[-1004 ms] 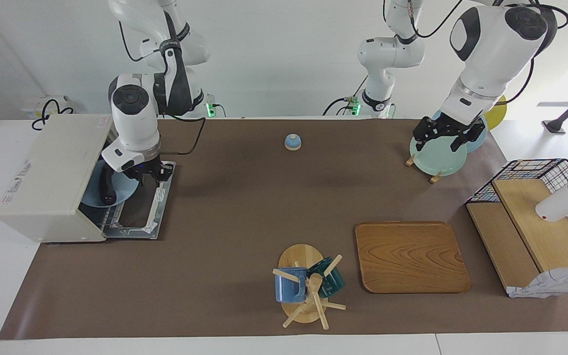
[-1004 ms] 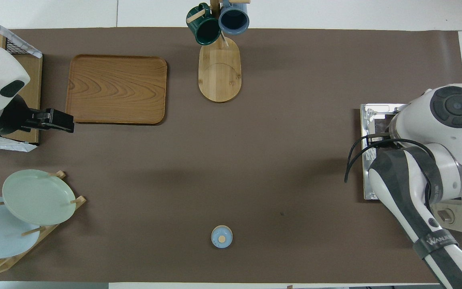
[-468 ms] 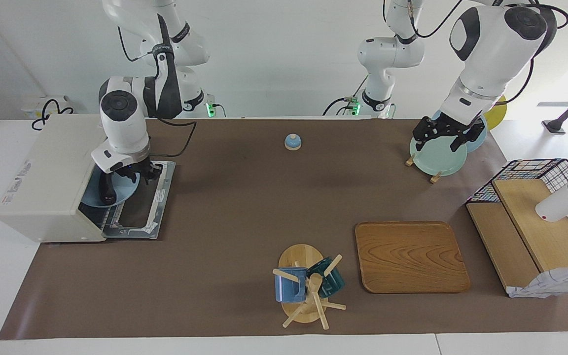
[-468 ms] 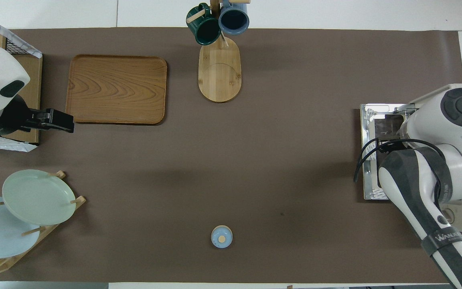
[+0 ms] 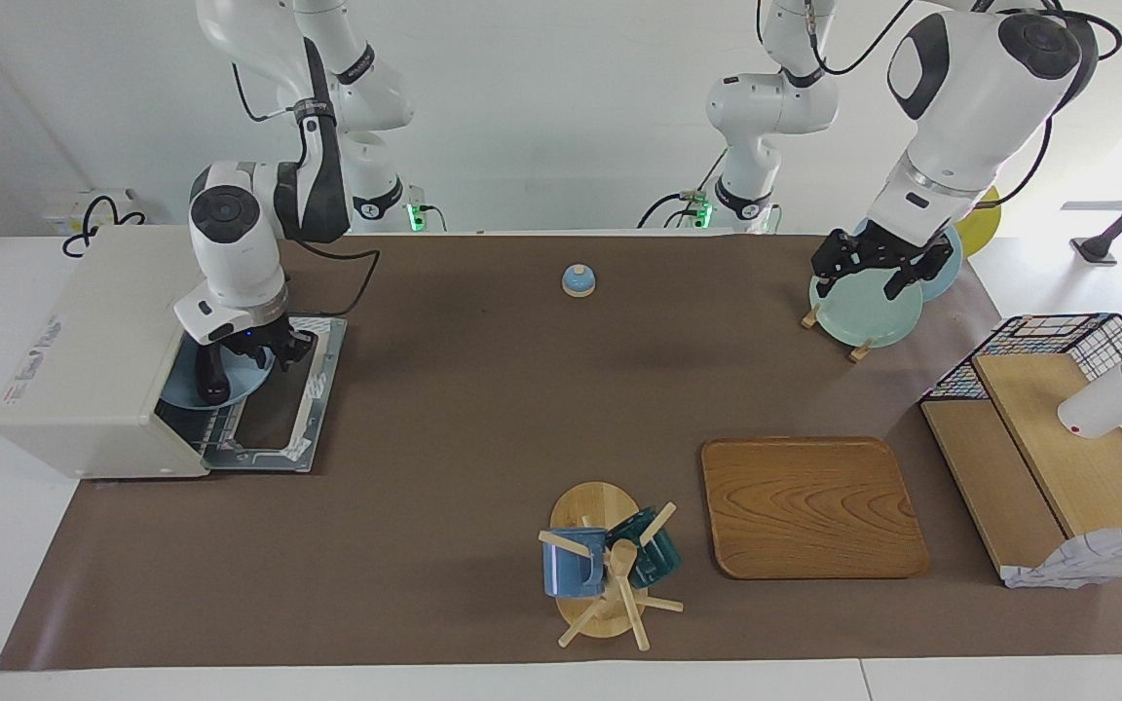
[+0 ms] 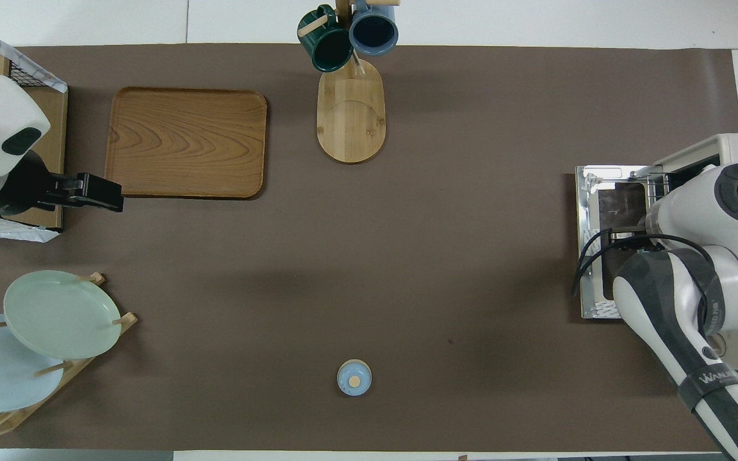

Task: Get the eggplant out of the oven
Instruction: 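Grasp the purple eggplant inside the oven with the right gripper, then pull the eggplant out and lower it onto the blue plate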

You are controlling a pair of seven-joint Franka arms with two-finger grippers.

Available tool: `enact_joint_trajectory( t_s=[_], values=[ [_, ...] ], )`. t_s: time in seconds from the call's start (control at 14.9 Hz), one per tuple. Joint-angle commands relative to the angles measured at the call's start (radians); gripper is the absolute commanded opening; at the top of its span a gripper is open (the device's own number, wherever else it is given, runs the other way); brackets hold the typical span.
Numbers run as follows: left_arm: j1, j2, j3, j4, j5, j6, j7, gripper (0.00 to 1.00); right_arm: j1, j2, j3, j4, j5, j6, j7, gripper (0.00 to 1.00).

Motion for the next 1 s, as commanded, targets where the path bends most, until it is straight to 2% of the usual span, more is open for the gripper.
enact_joint_trajectory(
  t_s=[0.0, 0.07, 0.47, 0.67, 0.94],
  values=[
    [-0.006, -0.008, -0.003, -0.006, -0.016, 0.005, -0.001, 1.00, -0.012, -0.036, 0.009, -0.038, -0.022, 0.016, -0.009, 0.02],
    [-0.006, -0.008, -0.005, -0.003, -0.016, 0.005, -0.001, 1.00, -0.010, -0.039, 0.009, -0.038, -0.023, 0.007, -0.010, 0.00],
    [-0.007, -0.007, -0.006, -0.003, -0.027, 0.005, -0.001, 1.00, 0.011, -0.047, 0.012, -0.031, -0.023, -0.062, -0.010, 0.00],
    [-0.006, -0.007, -0.006, -0.002, -0.038, 0.007, -0.001, 1.00, 0.114, -0.030, 0.016, 0.062, -0.022, -0.173, 0.000, 0.00],
    [-0.004, -0.007, -0.005, 0.001, -0.061, 0.009, -0.001, 1.00, 0.271, 0.012, 0.019, 0.168, -0.005, -0.242, 0.058, 0.00]
  ],
)
